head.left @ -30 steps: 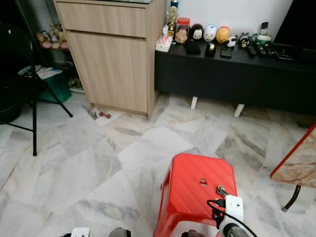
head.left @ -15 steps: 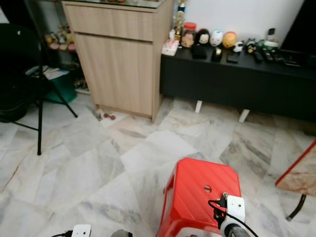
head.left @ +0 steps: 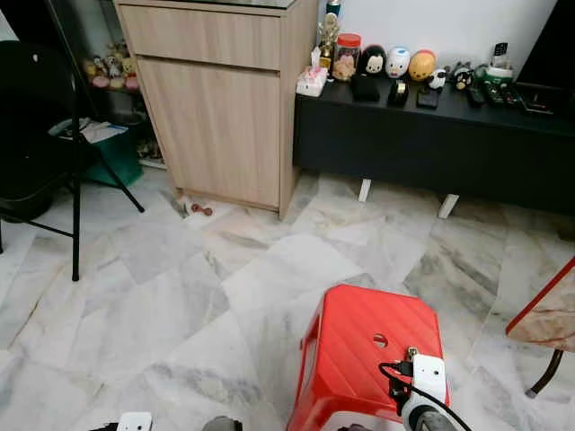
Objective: Hang keys on a hook
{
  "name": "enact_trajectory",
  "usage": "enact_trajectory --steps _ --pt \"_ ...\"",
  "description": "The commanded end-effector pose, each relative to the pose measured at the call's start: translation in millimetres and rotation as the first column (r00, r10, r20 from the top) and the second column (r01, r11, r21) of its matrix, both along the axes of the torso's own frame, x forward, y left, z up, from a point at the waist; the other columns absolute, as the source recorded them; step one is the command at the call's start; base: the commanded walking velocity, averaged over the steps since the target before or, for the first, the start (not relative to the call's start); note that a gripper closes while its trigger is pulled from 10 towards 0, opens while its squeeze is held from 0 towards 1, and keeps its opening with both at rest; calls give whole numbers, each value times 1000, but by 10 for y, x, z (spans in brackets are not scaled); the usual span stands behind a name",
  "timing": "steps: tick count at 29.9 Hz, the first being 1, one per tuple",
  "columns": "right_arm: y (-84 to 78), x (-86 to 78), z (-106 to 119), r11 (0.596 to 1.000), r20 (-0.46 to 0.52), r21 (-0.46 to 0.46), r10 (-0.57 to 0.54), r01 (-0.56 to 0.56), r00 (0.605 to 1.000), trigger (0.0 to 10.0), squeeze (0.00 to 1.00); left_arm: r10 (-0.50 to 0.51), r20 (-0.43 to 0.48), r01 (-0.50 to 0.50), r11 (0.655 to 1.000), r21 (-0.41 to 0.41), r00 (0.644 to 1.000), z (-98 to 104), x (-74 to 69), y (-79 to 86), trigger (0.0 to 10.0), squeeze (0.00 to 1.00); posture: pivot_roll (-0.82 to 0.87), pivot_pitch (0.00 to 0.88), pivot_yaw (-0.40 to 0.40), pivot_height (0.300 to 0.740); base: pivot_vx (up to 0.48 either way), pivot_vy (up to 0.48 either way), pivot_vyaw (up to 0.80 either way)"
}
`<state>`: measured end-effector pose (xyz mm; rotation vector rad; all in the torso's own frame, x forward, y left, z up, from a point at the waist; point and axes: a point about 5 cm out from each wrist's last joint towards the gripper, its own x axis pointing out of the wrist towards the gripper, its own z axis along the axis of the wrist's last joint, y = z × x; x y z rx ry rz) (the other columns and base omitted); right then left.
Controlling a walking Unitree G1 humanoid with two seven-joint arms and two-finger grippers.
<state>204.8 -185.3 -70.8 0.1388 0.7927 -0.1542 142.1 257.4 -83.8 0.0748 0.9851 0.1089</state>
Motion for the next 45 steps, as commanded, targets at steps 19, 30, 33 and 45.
enact_trajectory --steps 19,30,33,45 --pt "-31 -6 1 1000 1 -4 -15 15 1000 10000 0 -2 -5 2 1000 -24 1000 -64 34 -253 10000 0 95 42 -75 650 77 0 0" --pt "-133 89 73 992 44 -19 -125 126 991 10000 0 -2 -5 2 1000 -24 1000 -63 40 -259 10000 0 94 47 -72 650 0 0 0" --pt "-221 153 122 988 43 -70 -136 139 990 10000 0 -2 -4 1 1000 -22 1000 -59 29 -229 10000 0 95 48 -72 650 0 0 0" --pt "-220 580 414 993 136 -114 -16 32 991 10000 376 7 -30 -7 1000 -14 1000 -89 -205 -82 10000 0 86 94 -75 650 0 0 0"
